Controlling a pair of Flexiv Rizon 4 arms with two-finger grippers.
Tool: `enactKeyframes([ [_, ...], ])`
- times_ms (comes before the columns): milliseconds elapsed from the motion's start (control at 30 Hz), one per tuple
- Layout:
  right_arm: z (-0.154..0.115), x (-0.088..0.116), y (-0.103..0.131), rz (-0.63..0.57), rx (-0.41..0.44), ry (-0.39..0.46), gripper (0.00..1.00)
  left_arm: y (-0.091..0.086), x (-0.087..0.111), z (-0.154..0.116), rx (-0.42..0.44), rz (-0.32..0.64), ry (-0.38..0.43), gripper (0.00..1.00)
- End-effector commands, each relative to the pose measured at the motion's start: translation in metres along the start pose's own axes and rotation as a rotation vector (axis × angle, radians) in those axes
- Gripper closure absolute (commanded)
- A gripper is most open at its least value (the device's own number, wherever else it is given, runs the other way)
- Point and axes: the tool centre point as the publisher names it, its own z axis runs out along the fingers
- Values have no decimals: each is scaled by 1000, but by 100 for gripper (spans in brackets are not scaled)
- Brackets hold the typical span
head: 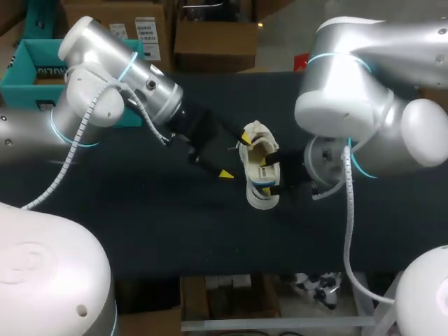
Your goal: Open the shoe tongue, take the insole out of the shoe, put the insole back into the shoe, and pack the shoe into the shoebox
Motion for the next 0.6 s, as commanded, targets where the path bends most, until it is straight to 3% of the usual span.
enactKeyframes([
  [33,-4,11,-8,-29,6,-26,100,-5,0,-15,-30,-54,24,0],
  [333,36,7,10,-56,40,-55,100,4,1,-48,-77,-341,79,0],
  [600,52,-10,24,-41,27,-91,100,14,9,-78,-50,-463,72,0],
])
